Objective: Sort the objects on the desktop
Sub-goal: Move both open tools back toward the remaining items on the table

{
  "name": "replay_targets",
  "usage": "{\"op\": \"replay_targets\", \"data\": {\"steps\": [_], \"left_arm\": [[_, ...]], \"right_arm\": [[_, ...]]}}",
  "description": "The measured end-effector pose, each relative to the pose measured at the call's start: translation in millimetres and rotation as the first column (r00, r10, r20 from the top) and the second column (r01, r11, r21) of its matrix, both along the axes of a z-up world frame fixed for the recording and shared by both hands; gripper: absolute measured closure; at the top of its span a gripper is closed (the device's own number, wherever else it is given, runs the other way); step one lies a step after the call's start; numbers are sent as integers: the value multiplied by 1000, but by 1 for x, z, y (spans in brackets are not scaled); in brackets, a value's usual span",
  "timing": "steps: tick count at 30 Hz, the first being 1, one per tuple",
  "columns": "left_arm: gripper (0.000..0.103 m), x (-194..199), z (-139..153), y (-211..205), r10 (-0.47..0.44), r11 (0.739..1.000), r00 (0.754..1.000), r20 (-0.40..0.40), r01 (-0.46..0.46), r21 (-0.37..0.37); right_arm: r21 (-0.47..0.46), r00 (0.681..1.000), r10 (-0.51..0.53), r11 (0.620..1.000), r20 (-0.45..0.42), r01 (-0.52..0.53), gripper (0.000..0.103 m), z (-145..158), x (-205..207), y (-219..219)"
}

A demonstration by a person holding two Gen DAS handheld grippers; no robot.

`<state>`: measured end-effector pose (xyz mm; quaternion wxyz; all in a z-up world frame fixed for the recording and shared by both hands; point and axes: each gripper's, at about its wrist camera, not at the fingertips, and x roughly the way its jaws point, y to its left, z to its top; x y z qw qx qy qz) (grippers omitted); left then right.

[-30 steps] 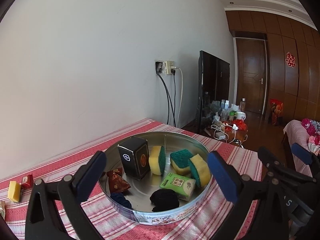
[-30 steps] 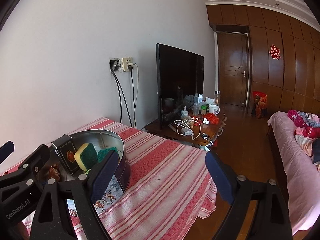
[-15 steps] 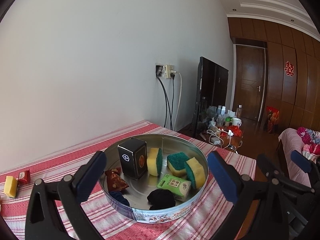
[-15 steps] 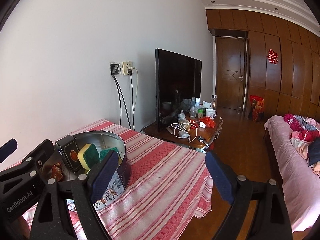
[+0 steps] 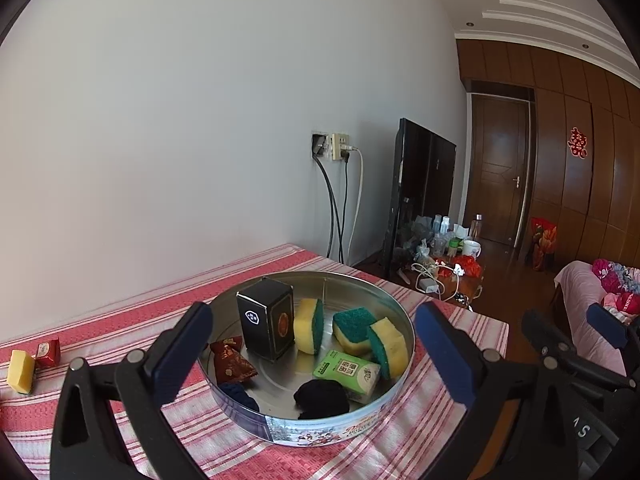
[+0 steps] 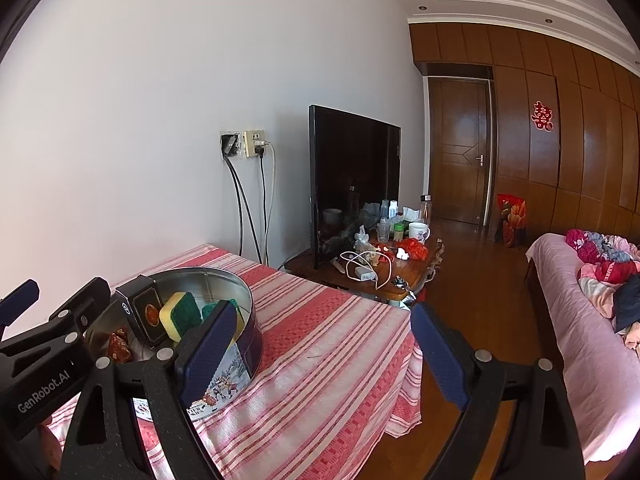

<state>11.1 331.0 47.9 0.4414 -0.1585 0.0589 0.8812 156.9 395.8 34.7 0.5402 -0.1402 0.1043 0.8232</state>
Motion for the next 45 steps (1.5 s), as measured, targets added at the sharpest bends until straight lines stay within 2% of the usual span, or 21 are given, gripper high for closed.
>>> {"op": "replay_targets", "data": {"steps": [24,30,40,45], "left_arm": [[1,-8,-2,-3,18,1000,1000,5,-18,-10],[1,-18,-7,-10,58,998,998,-5,-58,-29],[1,-38,-11,-22,115,993,993,26,-114,-25],[1,-40,-16,-35,149,988,989,-2,-149,-38]], "right_arm": [[-19,1000,2,1000,15,-2,12,-4,-6,5],[-35,999,27,999,-17,-28,12,-3,-16,7],[-58,995,94,994,-10,-95,12,-10,-47,4],[-60,993,114,992,-20,-115,12,-10,-51,1]]}}
